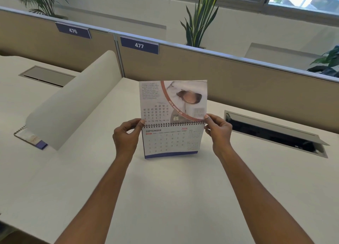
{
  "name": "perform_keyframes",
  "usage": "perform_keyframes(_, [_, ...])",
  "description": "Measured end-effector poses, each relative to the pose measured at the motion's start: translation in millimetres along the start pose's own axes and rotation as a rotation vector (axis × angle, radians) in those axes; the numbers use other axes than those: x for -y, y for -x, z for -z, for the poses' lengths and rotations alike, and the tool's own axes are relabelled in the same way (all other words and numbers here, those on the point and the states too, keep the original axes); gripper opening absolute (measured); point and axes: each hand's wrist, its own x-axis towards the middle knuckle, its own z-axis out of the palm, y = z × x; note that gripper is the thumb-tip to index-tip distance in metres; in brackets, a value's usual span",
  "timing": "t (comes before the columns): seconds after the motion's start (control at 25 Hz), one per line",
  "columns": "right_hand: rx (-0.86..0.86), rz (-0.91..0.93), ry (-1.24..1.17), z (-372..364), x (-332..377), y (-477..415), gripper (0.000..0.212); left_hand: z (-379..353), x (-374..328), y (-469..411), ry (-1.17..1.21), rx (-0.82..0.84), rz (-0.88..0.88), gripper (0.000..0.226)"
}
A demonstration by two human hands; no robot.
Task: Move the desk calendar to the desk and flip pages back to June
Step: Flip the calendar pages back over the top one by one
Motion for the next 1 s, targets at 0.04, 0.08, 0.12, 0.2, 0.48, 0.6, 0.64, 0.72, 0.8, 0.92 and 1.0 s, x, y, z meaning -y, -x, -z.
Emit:
perform_keyframes(0.04, [-0.005, -0.005, 0.007, -1, -1, -2, 0.019, -1, 1, -1, -0.009, -0.002, 0.014, 0.017])
perform_keyframes(0.08, [-0.009, -0.011, 0.011, -1, -3, -3, 0.018, -2, 1, -2, -0.02, -0.002, 0.024, 0.017])
perform_keyframes(0.12, [-0.017, -0.019, 0.013, -2, -4, -4, 0.018, -3, 1, -3, -0.029, -0.002, 0.033, 0.016])
perform_keyframes(0.2, [-0.036, -0.036, 0.023, -3, -7, -6, 0.017, -6, 1, -5, -0.034, -0.004, 0.065, 0.011])
perform_keyframes(0.48, [-0.047, -0.065, 0.023, -2, -14, -7, 0.025, -8, 9, -5, 0.08, -0.009, 0.175, 0.026])
perform_keyframes(0.6, [-0.033, -0.06, 0.036, -1, -18, -6, 0.031, -6, 14, -1, 0.114, 0.009, 0.199, 0.036])
perform_keyframes(0.64, [-0.03, -0.059, 0.039, -1, -19, -6, 0.032, -5, 15, 0, 0.116, 0.017, 0.202, 0.035])
perform_keyframes(0.72, [-0.029, -0.061, 0.033, -1, -20, -5, 0.033, -4, 17, 2, 0.101, 0.026, 0.206, 0.032])
perform_keyframes(0.8, [-0.03, -0.072, 0.021, -2, -20, -5, 0.032, -5, 15, 3, 0.057, 0.011, 0.211, 0.034])
perform_keyframes(0.92, [-0.037, -0.098, 0.009, -3, -22, -4, 0.031, -8, 13, 4, 0.015, -0.022, 0.258, 0.04])
perform_keyframes(1.0, [-0.059, -0.116, 0.006, -1, -25, -3, 0.034, -10, 13, 5, 0.033, -0.017, 0.3, 0.043])
